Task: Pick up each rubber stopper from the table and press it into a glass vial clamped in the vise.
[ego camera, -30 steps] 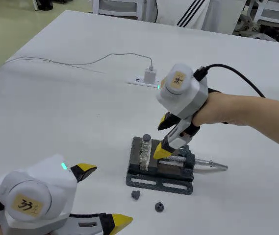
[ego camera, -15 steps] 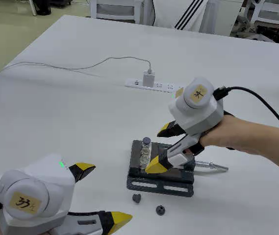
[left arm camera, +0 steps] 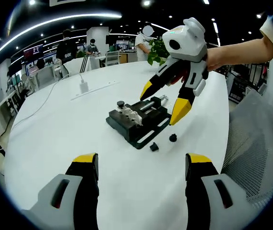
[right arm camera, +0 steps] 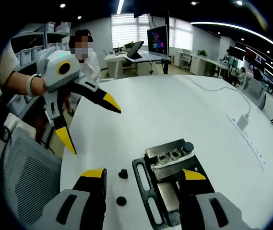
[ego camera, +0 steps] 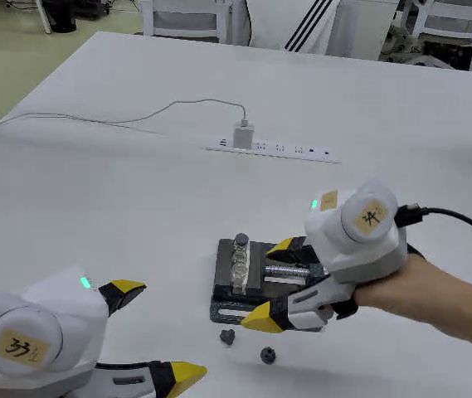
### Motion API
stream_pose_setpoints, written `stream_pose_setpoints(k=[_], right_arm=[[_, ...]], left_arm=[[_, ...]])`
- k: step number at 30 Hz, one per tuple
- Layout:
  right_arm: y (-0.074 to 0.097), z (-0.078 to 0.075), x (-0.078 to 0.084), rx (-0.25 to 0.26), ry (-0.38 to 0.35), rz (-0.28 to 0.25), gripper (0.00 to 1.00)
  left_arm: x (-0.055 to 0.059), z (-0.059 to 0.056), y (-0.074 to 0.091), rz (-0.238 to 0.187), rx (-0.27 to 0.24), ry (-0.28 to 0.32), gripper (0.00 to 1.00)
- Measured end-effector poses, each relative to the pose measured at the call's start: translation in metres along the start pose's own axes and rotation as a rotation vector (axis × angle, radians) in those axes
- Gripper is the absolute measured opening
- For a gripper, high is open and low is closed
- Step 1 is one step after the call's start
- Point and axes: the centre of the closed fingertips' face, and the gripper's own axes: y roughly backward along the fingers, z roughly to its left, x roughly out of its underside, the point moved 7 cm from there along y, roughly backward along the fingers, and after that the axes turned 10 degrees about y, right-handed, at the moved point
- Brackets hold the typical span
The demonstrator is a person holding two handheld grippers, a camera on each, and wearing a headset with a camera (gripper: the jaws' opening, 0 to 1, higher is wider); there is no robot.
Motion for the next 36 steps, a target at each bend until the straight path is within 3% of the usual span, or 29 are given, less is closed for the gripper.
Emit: stream_pose_setpoints(k=[3,9,13,20,36], right_arm=[[0.0,0.008,0.001,0.017,-0.009,-0.035,0.55],[-0.008,0.021,0.006,0.027,-0.026,-0.05,0.45],[-0.02,0.03,0.014,0.004,-0.073,-0.039,0.37],[-0.037,0.04,0.02,-0.028,-0.056,-0.005,0.29],[-0.051,0.038,0.027,-0.028,-0.063,0.024,0.14]], left_arm=[[0.001,0.0,0.001,0.004,0.0,0.0,0.72],[0.002,0.001,0.002,0.009,-0.002,0.0,0.72],[0.003,0.001,0.003,0.009,-0.003,0.003,0.72],[0.006,0.0,0.002,0.012,0.0,0.012,0.72],[0.011,-0.002,0.0,0.017,0.002,0.03,0.72]])
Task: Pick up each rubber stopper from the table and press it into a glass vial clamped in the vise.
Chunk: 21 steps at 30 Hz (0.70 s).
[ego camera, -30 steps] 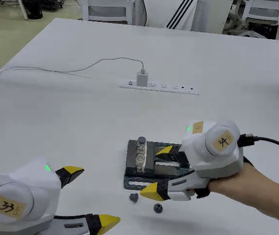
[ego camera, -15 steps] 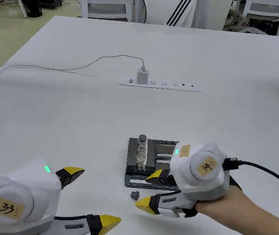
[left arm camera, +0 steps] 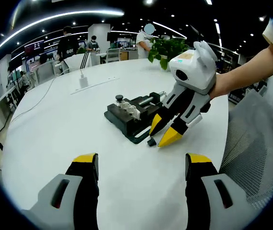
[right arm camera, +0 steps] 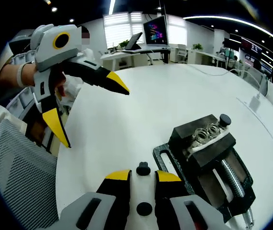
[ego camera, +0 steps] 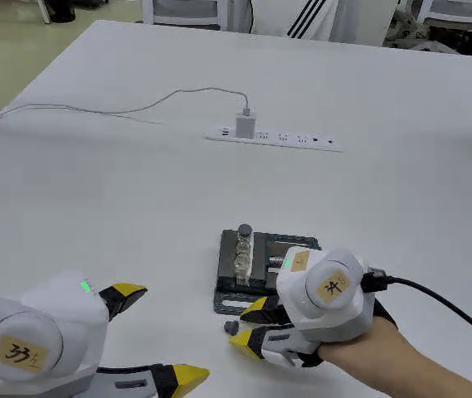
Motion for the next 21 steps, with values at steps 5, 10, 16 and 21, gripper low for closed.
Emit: stream_pose_setpoints(k=[5,10,16,21], right_arm=[[-0.0019,-0.0015,-0.0015,-0.007,0.005,-0.002,0.11],[-0.0026,-0.0013,-0.0021,-0.014,0.013,0.0,0.08],[-0.0024,-0.002,-0.002,-0.019,0.023,0.007,0.07],[0.0041,-0.0028,-0.0046,-0.017,0.055,0.023,0.07]], left_arm=[[0.0006,0.0005,0.0,0.0,-0.001,0.003,0.72],[0.0015,0.0009,0.0,0.001,-0.002,0.005,0.72],[0.0014,0.0006,-0.0006,0.002,0.0,0.004,0.72],[0.0011,0.0003,-0.0008,0.006,0.005,-0.005,0.71]])
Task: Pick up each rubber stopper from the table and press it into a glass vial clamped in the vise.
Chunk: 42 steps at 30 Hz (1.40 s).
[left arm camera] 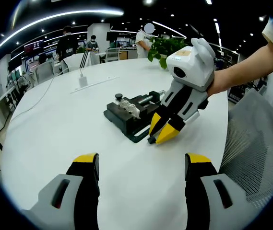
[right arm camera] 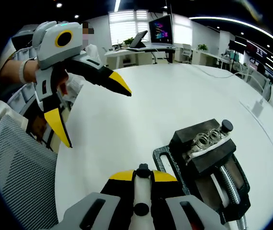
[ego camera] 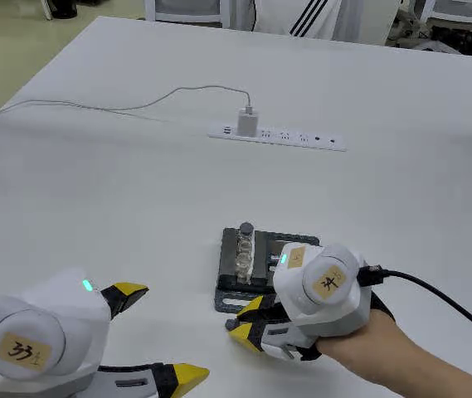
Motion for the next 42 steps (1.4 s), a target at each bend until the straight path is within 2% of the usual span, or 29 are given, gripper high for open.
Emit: stream_pose_setpoints(k=[7,9,15,20,23,28,31,32,33,37,38,42], right_arm=[[0.02,0.0,-0.007,-0.01,0.056,0.012,0.07],[0.028,0.0,-0.009,-0.008,0.098,0.021,0.07],[0.054,-0.002,-0.015,-0.015,0.129,0.022,0.07],[0.078,-0.006,-0.017,-0.028,0.177,0.048,0.07],[0.086,-0.007,-0.012,-0.042,0.231,0.09,0.07],[0.094,-0.005,-0.011,-0.065,0.253,0.114,0.07],[0.098,-0.004,-0.014,-0.085,0.273,0.124,0.07],[0.099,-0.004,-0.015,-0.088,0.283,0.128,0.07],[0.099,-0.004,-0.016,-0.094,0.287,0.133,0.07],[0.099,-0.002,-0.019,-0.127,0.326,0.163,0.07],[0.099,-0.002,-0.02,-0.136,0.341,0.175,0.07],[0.098,-0.002,-0.023,-0.157,0.36,0.192,0.07]], left_arm=[[0.0,-0.003,-0.002,0.015,0.029,-0.022,0.65],[-0.002,-0.005,-0.004,0.018,0.035,-0.033,0.64],[-0.006,-0.01,-0.012,0.022,0.06,-0.05,0.6],[-0.015,-0.021,-0.02,0.016,0.103,-0.084,0.55],[-0.02,-0.026,-0.025,0.013,0.124,-0.097,0.51],[-0.027,-0.038,-0.033,0.008,0.176,-0.122,0.42],[-0.033,-0.048,-0.037,-0.006,0.216,-0.153,0.35],[-0.035,-0.05,-0.038,-0.004,0.214,-0.168,0.34],[-0.039,-0.052,-0.039,-0.006,0.209,-0.218,0.34],[-0.048,-0.06,-0.041,0.001,0.223,-0.293,0.31],[-0.05,-0.062,-0.042,0.009,0.225,-0.327,0.3],[-0.054,-0.07,-0.044,0.015,0.24,-0.368,0.26]])
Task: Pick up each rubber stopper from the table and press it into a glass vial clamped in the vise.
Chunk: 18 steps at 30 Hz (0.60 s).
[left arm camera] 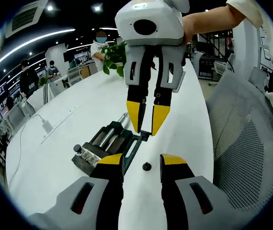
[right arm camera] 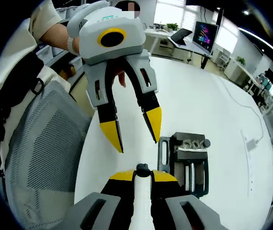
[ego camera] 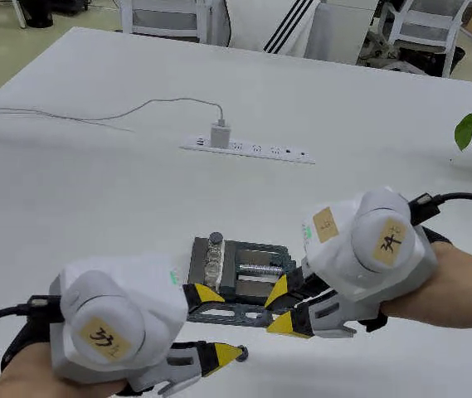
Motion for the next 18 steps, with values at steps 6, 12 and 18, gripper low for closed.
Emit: stream_pose_setpoints(k=[6,12,18], right_arm=[[-0.003,0.004,-0.008,-0.045,0.046,0.018,0.07],[-0.006,0.008,-0.012,-0.071,0.075,0.031,0.07],[-0.006,0.009,-0.013,-0.084,0.086,0.037,0.07]], left_arm=[[-0.001,-0.006,-0.01,0.046,0.014,-0.074,0.18],[-0.002,-0.009,-0.014,0.06,0.031,-0.093,0.13],[-0.002,-0.009,-0.014,0.064,0.04,-0.104,0.1]])
